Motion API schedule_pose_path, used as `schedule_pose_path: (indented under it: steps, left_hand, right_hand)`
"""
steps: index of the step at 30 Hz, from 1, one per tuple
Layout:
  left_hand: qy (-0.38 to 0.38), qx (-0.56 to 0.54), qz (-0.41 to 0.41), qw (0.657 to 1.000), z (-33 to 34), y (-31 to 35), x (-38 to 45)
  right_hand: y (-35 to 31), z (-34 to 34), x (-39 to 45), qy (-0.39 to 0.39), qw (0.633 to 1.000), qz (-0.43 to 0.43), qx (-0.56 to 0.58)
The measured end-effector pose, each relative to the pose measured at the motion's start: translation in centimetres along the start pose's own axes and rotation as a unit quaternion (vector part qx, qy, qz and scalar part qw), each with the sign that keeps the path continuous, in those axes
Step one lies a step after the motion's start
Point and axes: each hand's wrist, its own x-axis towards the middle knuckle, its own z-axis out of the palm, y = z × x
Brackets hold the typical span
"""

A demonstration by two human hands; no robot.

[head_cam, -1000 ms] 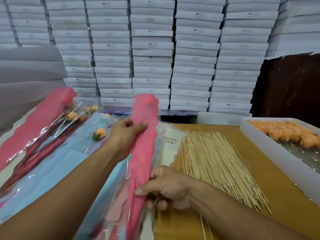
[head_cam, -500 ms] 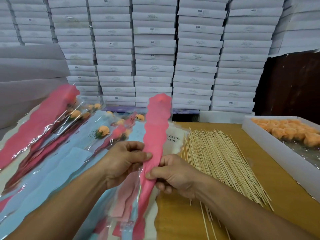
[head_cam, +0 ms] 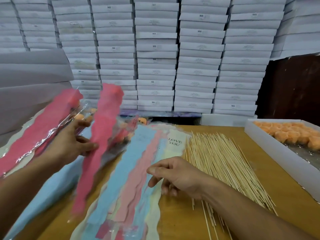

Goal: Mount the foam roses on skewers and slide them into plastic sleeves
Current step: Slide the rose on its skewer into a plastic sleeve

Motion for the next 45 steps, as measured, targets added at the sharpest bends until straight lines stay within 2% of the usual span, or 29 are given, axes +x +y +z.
schedule_pose_path:
  steps: [5,11,20,24,29,38,42,44,45]
  left_hand:
    - [0.046,0.135,0.000,0.990,-4.6,-4.2,2.6]
    - [0.035,0.255,0.013,0.966,-7.4,-8.8,4.7]
    - [0.078,0.339,0.033,0.937,-6.8,-10.7,5.7]
    - [0.101,0.393,0.026,0.913,-6.6,-10.7,5.5]
    - [0.100,0.479,0.023,0.872,-5.7,-9.7,4.4]
    - [0.145,0.597,-0.018,0.789,-4.7,-10.7,3.9]
    - [0.123,0.587,0.024,0.800,-6.3,-13.0,6.3]
    - [0.103,0.592,0.027,0.799,-5.9,-12.2,6.2]
    - [0.104,0.579,0.020,0.808,-5.1,-11.0,5.8]
  right_hand:
    - [-0.1,-1.2,0.2,0.036,0.999,-0.011,0.004]
    - [-0.6,-3.4,0.2,0.092,0.995,-0.020,0.018]
    - [0.3,-10.6,-0.4,0.275,0.961,-0.003,0.019]
    - [1.4,-12.1,-0.3,0.321,0.947,0.023,0.021]
    - [1.9,-12.8,-0.2,0.340,0.940,0.028,0.018]
    - [2.2,-12.8,0.0,0.343,0.939,0.028,0.013]
    - [2.1,-13.3,-0.1,0.355,0.934,0.024,0.021]
    - [2.1,-13.7,-0.3,0.371,0.928,0.020,0.010]
    - [2.1,-13.8,-0.4,0.381,0.924,0.018,-0.004]
